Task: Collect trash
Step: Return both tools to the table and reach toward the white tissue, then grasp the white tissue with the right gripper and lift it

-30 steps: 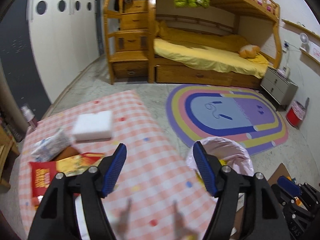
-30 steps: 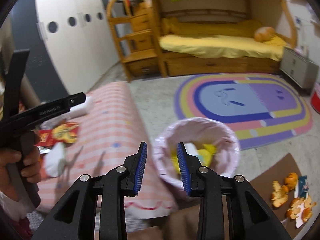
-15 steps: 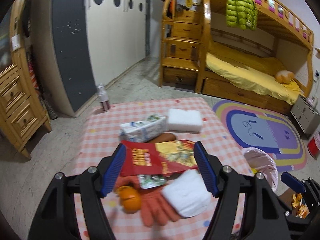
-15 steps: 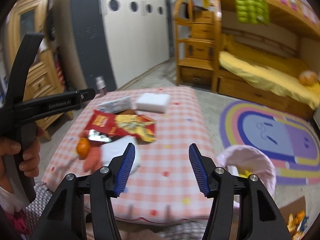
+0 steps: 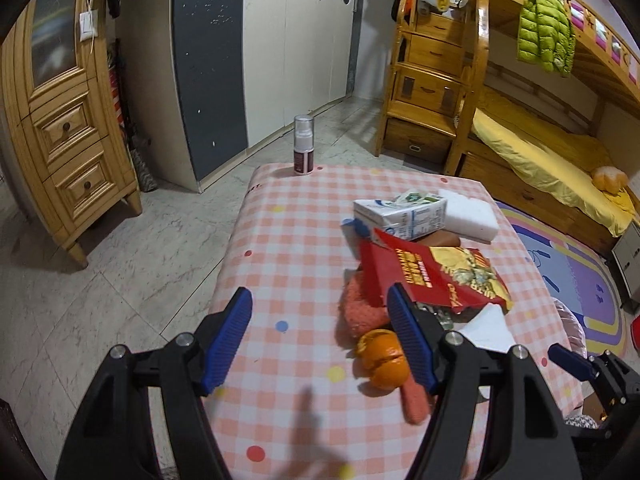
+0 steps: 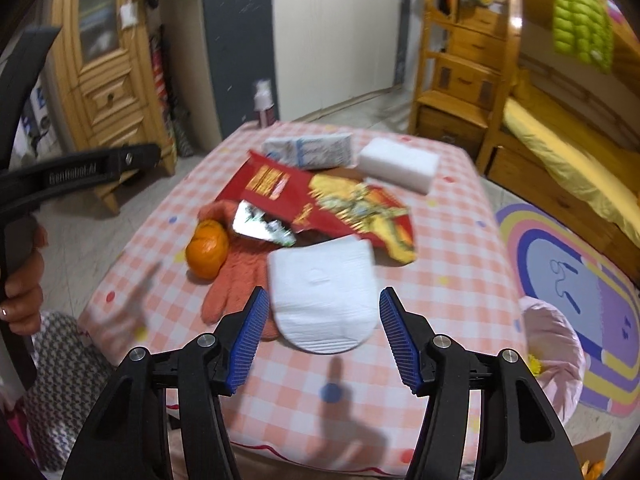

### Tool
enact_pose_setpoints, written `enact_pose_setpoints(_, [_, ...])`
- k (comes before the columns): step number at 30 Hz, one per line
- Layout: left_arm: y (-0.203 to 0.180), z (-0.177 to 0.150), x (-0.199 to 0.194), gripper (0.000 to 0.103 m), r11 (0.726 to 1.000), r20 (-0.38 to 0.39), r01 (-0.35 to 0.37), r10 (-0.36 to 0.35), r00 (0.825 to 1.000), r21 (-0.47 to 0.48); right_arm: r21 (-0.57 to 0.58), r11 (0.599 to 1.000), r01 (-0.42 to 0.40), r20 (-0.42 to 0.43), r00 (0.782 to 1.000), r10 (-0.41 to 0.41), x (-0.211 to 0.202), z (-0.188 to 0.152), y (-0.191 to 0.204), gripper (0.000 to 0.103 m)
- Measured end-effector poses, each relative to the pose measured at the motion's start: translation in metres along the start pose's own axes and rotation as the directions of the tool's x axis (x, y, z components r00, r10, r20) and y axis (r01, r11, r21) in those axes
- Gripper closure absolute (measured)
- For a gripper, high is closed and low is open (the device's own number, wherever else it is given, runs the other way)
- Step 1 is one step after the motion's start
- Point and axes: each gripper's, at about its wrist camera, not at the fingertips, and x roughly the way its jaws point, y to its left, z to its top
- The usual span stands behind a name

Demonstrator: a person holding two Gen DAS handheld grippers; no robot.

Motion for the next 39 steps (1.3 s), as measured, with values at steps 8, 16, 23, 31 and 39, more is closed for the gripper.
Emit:
enact_pose_setpoints(8, [-0.001, 0.0, 0.012, 0.035, 1.0, -0.021, -0.008, 0.008, 1.0, 0.009, -0.062, 0.998, 0.021, -0.072, 0.997, -0.025, 0.028, -0.003, 0.007, 0.044])
enact_pose_setpoints(16, [-0.009, 0.002, 0.024, 0.035, 1.0, -0.044, 0.0, 0.0, 0.999, 0.008, -0.101, 0.994, 0.043, -0.096, 0.994, -0.053, 0.052, -0.007, 0.008, 0.035])
enact_pose_setpoints(23, [-0.009, -0.002, 0.028, 0.035, 1.0, -0.06, -0.001, 0.002, 0.998, 0.004, -0.066, 0.998, -0.008, -0.087, 0.996, 0.002, 0.052, -0.01, 0.002, 0.047])
enact_pose_setpoints(31, [-0.003, -0.004, 0.022, 0.035, 1.0, -0.053, -0.008, 0.008, 0.999, 0.007, -0.029, 0.999, 0.018, -0.015, 1.0, -0.018, 0.014, -0.001, -0.005, 0.093])
enact_pose_setpoints(39, [-0.012, -0.004, 0.02, 0.035, 0.999, -0.055, 0.012, -0.01, 0.998, 0.033, 0.091, 0.996, 0.006, 0.113, 0.993, -0.017, -0.029, 0.015, -0.034, 0.1])
